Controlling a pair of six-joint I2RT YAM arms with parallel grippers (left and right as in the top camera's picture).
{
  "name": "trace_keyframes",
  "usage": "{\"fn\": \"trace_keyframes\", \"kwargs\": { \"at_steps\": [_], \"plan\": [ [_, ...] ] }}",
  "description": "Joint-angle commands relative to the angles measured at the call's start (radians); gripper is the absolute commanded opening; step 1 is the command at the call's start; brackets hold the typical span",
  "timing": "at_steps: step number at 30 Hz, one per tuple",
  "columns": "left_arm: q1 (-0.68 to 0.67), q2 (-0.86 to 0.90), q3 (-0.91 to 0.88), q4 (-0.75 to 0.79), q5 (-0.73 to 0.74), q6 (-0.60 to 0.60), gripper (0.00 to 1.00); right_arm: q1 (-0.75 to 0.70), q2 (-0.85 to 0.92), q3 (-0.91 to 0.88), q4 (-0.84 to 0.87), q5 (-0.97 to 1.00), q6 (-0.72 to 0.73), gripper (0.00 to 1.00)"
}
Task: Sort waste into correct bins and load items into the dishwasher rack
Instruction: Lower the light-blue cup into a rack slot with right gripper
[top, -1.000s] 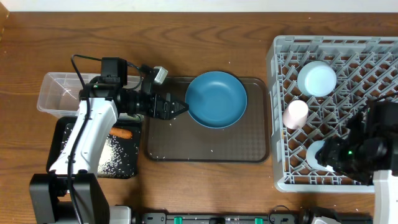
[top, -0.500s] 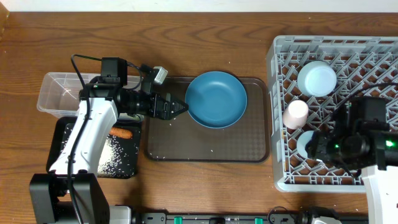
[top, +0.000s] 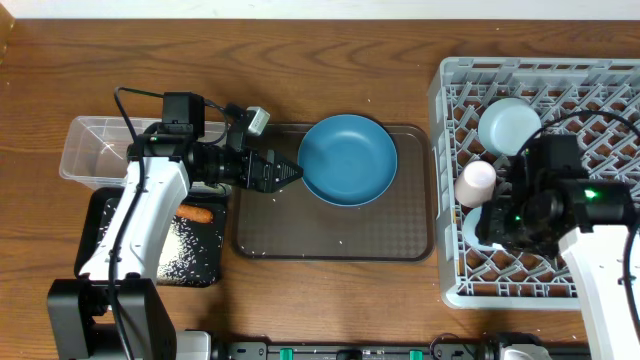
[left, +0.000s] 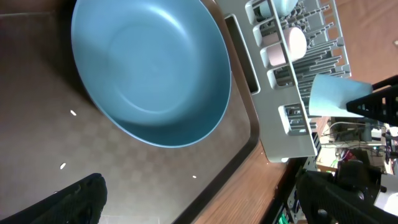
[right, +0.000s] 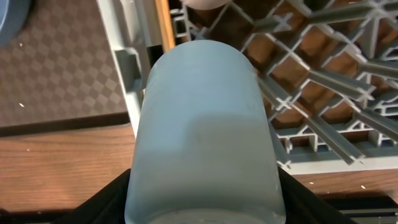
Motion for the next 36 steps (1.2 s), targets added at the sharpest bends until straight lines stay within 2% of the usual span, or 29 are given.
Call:
{"fn": "trace_keyframes", "kwargs": {
  "at_steps": [1,15,20,36],
  "plan": [
    [0.001,-0.002,-0.004,0.001,-0.002,0.017,1.00,0.034,0.011,-0.001,0.002,0.010,0.016,0.01],
    [0.001,-0.002,-0.004,0.001,-0.002,0.017,1.00,0.058,0.013,-0.002,-0.021,0.018,0.022,0.01],
    [0.001,-0.002,-0.004,0.001,-0.002,0.017,1.00,0.058,0.013,-0.003,-0.029,0.117,0.055,0.01],
    [0.001,-0.002,-0.004,0.000,-0.030,0.017,1.00,0.058,0.015,-0.053,0.008,0.105,0.074,0.01]
  ]
}}
